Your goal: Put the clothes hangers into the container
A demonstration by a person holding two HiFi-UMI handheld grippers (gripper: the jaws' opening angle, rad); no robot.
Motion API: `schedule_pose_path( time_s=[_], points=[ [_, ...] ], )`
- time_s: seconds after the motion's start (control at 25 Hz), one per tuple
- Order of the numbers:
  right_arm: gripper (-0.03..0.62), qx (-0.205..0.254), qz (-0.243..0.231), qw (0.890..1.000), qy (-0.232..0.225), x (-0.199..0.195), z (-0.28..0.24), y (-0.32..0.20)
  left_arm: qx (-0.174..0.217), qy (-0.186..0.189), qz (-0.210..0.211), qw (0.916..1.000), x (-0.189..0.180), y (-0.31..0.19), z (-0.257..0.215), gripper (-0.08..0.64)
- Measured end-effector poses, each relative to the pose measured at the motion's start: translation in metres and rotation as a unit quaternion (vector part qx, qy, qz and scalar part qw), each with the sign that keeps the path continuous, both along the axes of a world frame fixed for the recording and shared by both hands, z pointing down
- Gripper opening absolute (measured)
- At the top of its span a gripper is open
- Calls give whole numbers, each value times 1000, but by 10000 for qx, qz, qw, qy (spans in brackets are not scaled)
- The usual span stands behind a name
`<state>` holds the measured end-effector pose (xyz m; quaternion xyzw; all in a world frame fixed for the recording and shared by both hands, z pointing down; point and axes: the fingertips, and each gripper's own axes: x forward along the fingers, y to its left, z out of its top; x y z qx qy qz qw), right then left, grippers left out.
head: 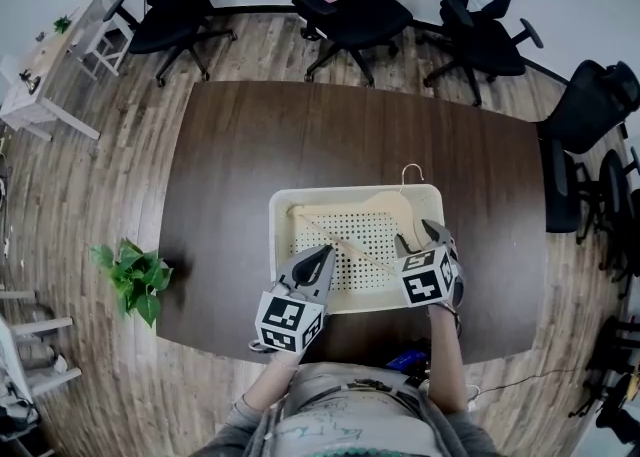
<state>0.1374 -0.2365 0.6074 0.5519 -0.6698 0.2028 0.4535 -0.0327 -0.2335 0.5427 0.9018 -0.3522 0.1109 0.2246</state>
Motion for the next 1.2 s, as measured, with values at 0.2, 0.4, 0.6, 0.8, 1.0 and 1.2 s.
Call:
schedule_pose_path(
  time_s=[0.2,0.4,0.6,0.8,1.0,1.2],
  points=[
    [236,10,-35,9999,-104,-2,-1,3,-1,-18,13,10000,0,1,0,11],
    [236,-21,-94,9999,-71,-2,-1,5,-6,-39,5,10000,0,2,0,11],
    [239,-35,-101,9997,-206,-3,-1,8,-23,-81,23,10000,0,2,2,11],
    [245,17,-113,9991,-398,-8,-6,10,-8,-118,41,9999,0,2,2,11],
    [245,128,-144,9988,-458,-9,-14,10,-1,-128,42,9999,1,4,0,11],
    [245,177,-133,9984,-521,-10,-20,15,32,-140,51,9999,2,7,-2,11]
  ],
)
